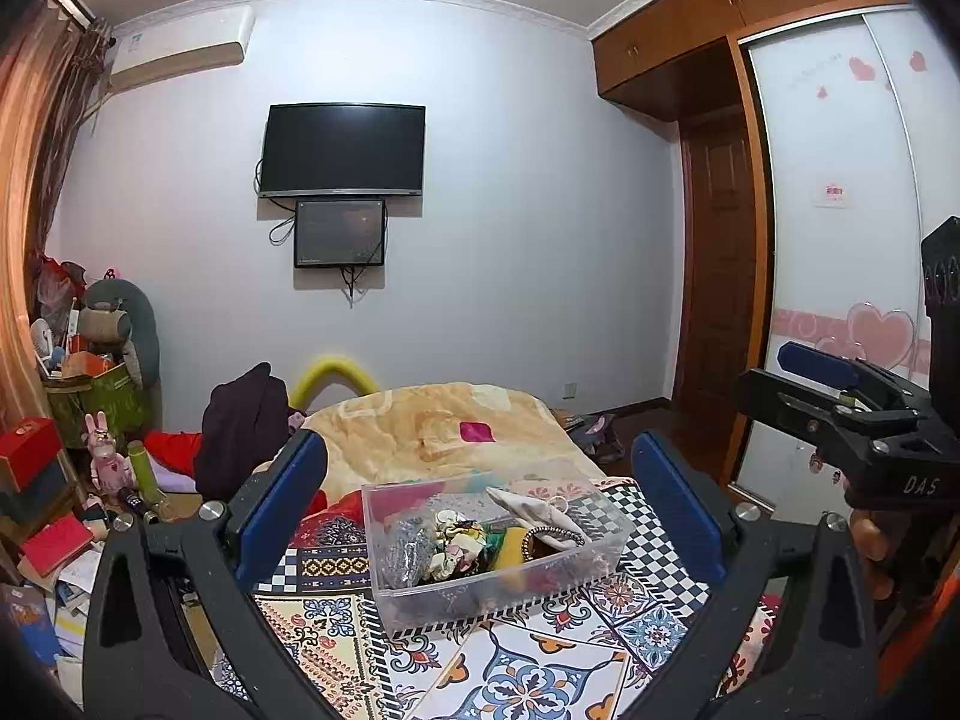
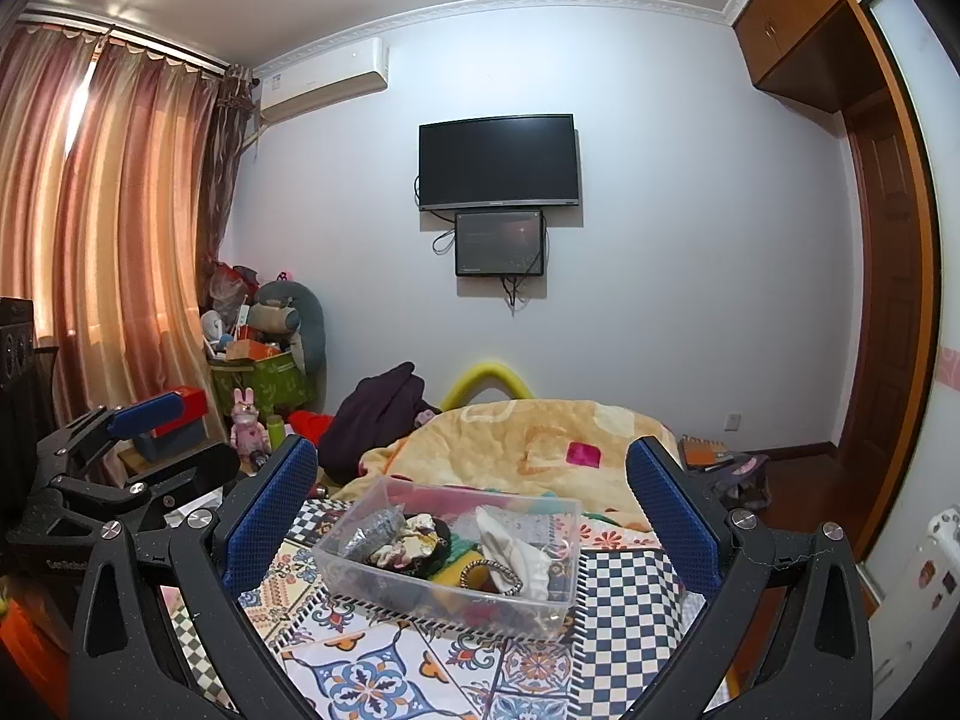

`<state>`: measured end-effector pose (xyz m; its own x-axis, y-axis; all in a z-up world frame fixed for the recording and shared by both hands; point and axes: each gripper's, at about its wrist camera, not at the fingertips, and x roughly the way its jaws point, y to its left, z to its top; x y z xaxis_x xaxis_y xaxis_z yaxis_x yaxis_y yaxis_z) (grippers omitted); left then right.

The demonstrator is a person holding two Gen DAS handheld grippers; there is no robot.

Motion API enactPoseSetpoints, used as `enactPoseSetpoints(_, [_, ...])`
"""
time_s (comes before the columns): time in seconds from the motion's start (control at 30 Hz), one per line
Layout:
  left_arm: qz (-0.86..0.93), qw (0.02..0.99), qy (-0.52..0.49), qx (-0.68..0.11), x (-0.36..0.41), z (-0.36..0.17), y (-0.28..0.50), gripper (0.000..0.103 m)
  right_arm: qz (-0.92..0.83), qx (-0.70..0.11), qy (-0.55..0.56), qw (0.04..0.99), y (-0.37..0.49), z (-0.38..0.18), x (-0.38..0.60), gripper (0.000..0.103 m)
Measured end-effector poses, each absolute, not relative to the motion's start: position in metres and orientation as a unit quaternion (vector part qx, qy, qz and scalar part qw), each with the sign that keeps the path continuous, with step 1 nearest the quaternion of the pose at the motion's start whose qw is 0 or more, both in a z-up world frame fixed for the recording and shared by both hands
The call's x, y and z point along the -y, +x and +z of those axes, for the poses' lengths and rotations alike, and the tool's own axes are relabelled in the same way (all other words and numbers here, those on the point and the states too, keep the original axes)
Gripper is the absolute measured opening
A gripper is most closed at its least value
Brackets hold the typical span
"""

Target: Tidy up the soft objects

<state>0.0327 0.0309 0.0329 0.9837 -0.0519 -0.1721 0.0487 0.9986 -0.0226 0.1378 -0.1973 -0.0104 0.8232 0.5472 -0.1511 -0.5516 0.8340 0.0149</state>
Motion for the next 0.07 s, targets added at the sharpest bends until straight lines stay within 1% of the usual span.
enactPoseSetpoints(0.07, [-0.027, 0.996, -0.009, -0.088, -0.0308, 0.0328, 0.0323, 0.103, 0.287, -0.075, -0.016, 0.955, 0.1379, -0.0101, 0.1973, 0.103])
